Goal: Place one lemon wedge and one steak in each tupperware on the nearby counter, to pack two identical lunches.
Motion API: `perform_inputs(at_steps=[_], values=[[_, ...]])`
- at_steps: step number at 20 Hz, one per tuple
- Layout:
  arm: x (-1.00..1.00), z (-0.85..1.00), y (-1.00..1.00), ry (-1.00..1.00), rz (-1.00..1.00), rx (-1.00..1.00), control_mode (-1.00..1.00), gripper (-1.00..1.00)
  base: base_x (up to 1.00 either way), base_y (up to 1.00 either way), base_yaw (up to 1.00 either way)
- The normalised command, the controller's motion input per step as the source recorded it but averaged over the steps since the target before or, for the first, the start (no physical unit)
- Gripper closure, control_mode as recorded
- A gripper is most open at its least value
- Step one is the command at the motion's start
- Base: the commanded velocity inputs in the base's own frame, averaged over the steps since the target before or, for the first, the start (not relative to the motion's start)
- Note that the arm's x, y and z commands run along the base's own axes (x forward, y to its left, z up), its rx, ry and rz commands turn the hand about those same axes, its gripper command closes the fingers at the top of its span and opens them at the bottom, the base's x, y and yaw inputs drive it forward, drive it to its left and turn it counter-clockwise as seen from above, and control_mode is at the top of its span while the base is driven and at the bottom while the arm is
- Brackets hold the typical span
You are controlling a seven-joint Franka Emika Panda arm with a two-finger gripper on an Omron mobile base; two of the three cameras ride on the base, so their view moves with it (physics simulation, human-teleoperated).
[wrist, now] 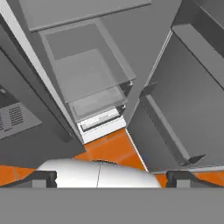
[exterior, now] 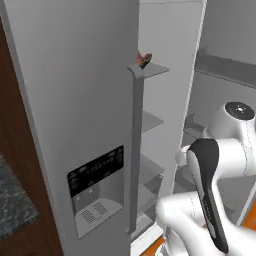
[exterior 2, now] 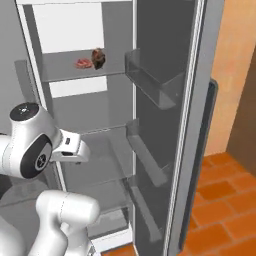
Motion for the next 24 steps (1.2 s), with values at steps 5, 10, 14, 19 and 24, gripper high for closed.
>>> perform_inputs(at_steps=[5, 10, 14, 19, 24], values=[[0.0, 0.0, 0.0, 0.0, 0.0, 0.0, 1.0, -1.0, 0.71, -0.25, 0.48], [0.0, 0.0, 0.0, 0.0, 0.0, 0.0, 1.0, -1.0, 0.75, -0.02, 0.29], [0.34, 0.12, 0.0, -0.02, 0.02, 0.01, -1.0, -1.0, 0.35, -0.05, 0.09], [0.7, 0.67, 0.03, -0.17, -0.07, 0.0, -1.0, -1.0, 0.0, 0.0, 0.0], [0.6, 0.68, 0.28, -0.27, -0.22, 0.0, -1.0, -1.0, 0.0, 0.0, 0.0]])
